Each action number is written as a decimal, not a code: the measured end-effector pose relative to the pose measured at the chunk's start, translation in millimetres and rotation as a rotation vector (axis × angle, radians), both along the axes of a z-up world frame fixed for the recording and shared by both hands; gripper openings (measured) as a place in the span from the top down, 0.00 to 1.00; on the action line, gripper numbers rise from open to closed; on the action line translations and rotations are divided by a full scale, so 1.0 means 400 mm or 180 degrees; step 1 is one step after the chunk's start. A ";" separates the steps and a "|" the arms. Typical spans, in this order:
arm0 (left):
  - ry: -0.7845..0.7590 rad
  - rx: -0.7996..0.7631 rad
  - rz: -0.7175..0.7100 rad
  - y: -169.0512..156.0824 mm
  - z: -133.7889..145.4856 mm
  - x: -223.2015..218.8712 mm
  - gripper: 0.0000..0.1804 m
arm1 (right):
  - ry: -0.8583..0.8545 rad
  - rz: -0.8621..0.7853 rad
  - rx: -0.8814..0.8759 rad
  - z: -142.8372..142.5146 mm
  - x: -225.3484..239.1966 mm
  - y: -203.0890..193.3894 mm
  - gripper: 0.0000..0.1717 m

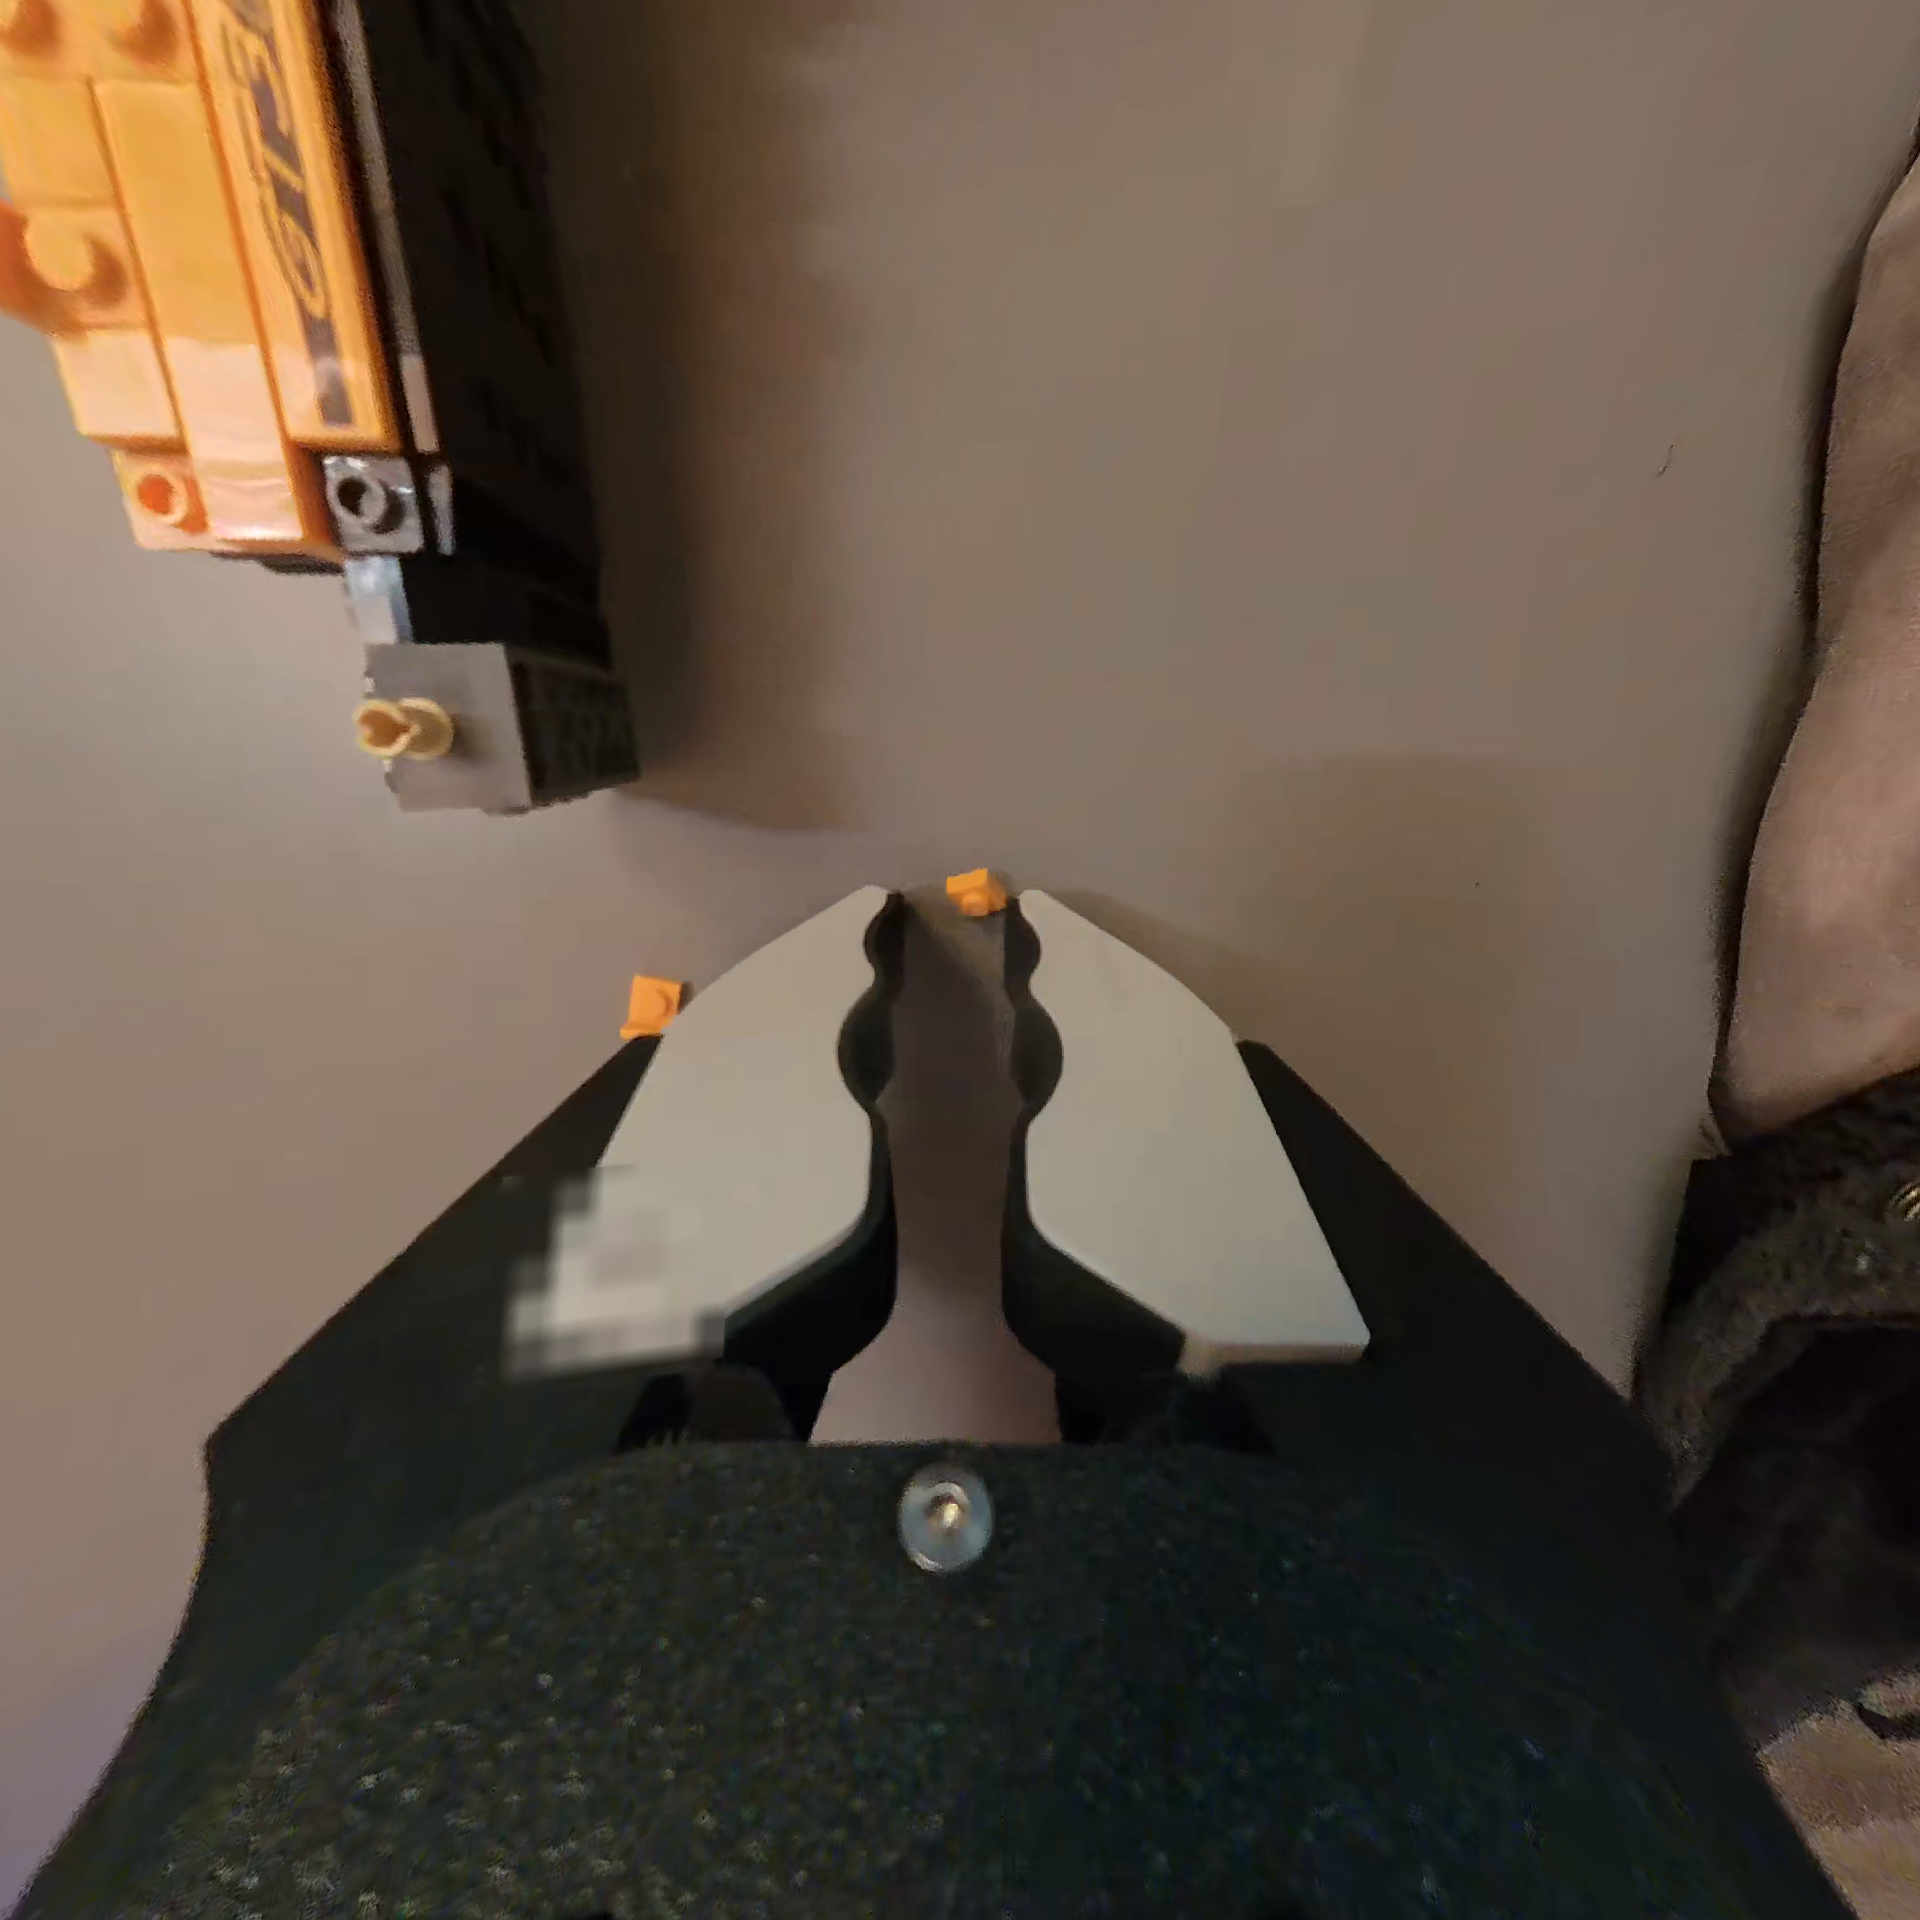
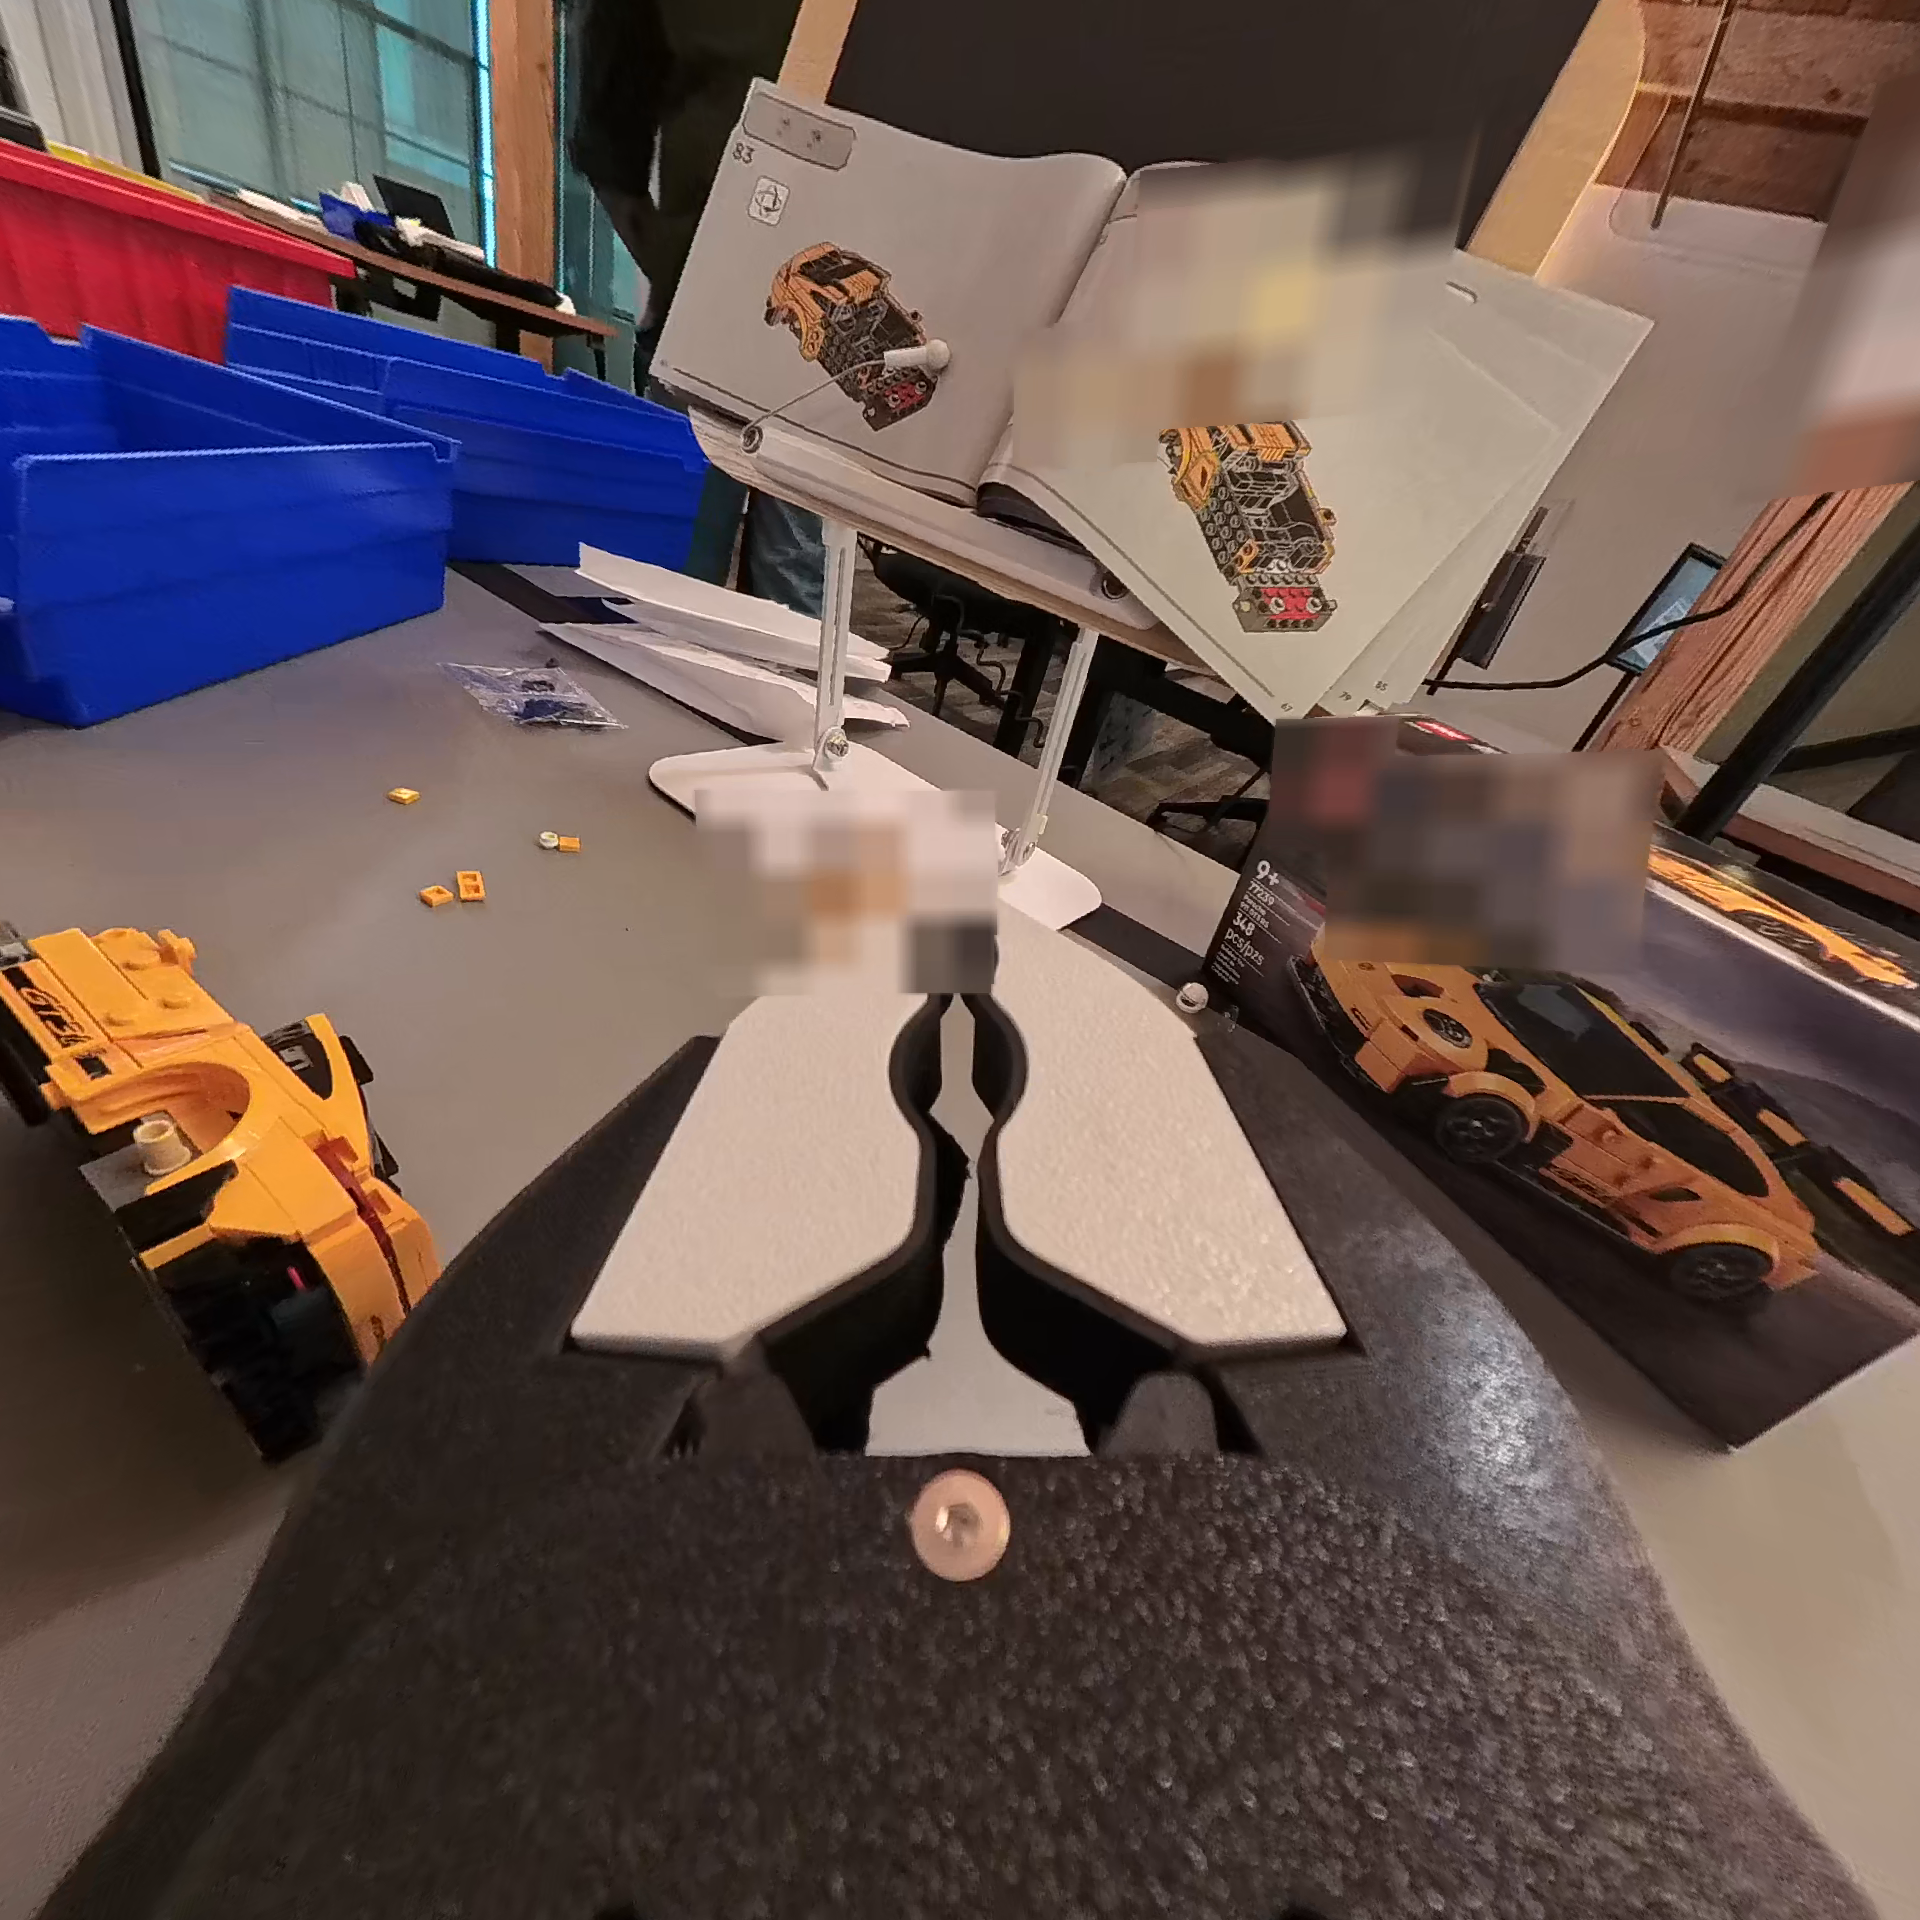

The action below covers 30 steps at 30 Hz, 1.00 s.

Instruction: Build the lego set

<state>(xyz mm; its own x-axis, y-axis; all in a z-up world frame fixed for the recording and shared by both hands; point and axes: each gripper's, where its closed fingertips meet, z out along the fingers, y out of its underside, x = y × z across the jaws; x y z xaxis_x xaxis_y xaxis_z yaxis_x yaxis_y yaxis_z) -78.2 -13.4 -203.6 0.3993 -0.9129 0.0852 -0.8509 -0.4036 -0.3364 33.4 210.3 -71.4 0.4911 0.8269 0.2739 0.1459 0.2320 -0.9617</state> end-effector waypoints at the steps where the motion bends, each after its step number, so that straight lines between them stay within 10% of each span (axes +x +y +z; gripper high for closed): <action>1: -0.0024 0.0019 0.0007 -0.002 0.001 0.005 0.89 | -0.0015 -0.0004 0.0003 -0.002 0.000 0.001 1.00; 22: -0.2161 0.0759 0.0384 0.137 0.171 -0.004 0.85 | -0.0108 0.0279 -0.0077 -0.033 -0.012 -0.023 0.98; 30: -0.2326 0.0940 0.0716 0.182 0.141 -0.031 0.76 | -0.0703 0.1335 -0.0532 -0.034 -0.053 -0.220 0.81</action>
<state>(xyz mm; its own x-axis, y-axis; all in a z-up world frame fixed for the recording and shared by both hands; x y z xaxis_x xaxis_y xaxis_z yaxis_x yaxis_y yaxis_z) -90.7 59.3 -147.2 0.5122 -0.8432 0.1636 -0.2850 -0.3465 -0.8937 12.2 122.4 -84.9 0.0523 0.9822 0.1806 0.2774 0.1595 -0.9474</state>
